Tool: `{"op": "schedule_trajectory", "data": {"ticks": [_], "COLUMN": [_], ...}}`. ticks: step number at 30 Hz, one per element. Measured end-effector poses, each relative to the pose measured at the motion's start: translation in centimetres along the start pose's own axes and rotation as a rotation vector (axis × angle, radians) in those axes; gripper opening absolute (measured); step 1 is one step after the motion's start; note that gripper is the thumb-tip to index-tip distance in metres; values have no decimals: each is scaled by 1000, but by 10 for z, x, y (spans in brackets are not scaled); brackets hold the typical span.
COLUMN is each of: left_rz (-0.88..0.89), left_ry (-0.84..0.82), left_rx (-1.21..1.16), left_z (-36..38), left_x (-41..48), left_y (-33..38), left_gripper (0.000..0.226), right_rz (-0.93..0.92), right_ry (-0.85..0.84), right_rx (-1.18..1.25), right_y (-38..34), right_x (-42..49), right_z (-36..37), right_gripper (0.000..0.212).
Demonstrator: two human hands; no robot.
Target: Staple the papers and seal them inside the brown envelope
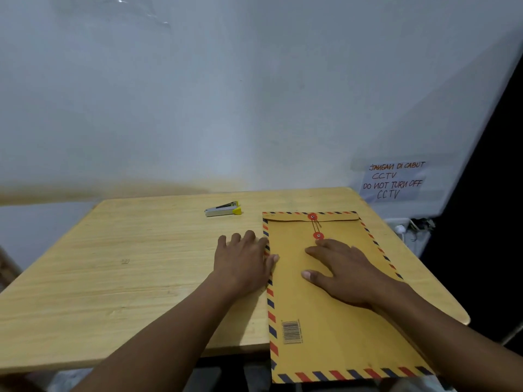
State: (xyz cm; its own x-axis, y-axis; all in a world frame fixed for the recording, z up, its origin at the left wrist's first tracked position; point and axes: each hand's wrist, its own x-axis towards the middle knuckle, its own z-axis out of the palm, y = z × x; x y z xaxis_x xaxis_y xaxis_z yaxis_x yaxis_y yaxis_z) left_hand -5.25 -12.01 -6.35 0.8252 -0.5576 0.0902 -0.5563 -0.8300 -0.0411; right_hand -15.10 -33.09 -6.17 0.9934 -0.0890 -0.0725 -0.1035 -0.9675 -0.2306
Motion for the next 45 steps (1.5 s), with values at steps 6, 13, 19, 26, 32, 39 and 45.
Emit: {"op": "schedule_trajectory", "data": {"ticks": [6,13,19,26,32,39,45], "left_rz": [-38,-194,-244,-411,-523,-537,-538], "left_ry": [115,195,102,302,495,455,408], "left_rx": [-89,-215,-186,-333,-332,-345,-407], "left_z": [7,8,-1,-16,-10,12,12], "left_x": [15,71,88,28,-14,-6,-6], "left_y": [-10,-73,-113,-123,-137,-141,-143], "left_gripper": [52,45,27,29,16,21,36], "right_rz": [42,87,88,-5,-53,-33,-34], "right_ry": [5,61,103,70,63,95,73], "right_rx": [-15,-11,-39,-50,-39,-45,-43], "right_y": [-2,-4,-21,-72,-115,-122,-120], "right_x": [28,74,99,111,130,156,162], "right_z": [0,5,9,18,26,29,29], "right_gripper": [65,66,67,67,64,64,65]}}
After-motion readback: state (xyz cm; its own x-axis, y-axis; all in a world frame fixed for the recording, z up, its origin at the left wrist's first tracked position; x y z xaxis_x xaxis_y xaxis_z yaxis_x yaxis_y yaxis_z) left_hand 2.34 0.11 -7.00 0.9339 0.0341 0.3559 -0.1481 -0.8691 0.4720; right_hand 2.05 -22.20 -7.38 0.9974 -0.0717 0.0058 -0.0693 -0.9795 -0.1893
